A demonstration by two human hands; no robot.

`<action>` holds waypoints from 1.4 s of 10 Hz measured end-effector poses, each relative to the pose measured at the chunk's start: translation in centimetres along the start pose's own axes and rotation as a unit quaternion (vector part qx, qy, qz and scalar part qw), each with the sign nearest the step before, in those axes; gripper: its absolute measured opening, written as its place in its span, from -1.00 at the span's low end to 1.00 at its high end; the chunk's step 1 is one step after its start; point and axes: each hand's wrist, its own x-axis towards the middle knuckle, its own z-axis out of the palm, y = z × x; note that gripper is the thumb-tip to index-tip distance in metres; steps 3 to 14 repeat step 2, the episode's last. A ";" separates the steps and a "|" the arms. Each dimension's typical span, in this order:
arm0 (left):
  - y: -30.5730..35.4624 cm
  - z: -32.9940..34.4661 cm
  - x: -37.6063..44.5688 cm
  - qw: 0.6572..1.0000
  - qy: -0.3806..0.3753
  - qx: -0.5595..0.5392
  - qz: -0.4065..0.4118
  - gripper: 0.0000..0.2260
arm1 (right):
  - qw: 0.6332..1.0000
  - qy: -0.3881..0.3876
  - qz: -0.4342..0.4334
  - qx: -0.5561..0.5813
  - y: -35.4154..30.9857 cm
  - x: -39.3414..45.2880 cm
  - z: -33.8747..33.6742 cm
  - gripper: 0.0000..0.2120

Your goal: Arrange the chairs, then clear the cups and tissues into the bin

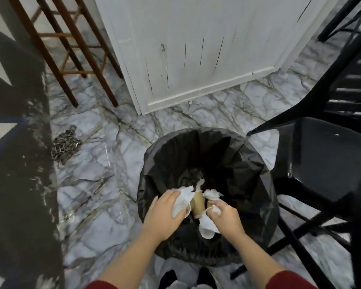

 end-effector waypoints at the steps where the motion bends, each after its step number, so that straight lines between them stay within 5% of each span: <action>1: -1.3 1.4 1.8 1.000 -0.006 -0.006 -0.006 -0.51 | 0.990 -0.064 -0.007 -0.124 1.7 1.9 1.6 -0.23; 14: -2.0 2.5 2.6 1.000 -0.018 0.001 -0.011 -0.51 | 0.988 -0.073 0.016 -0.134 3.0 3.1 2.7 -0.16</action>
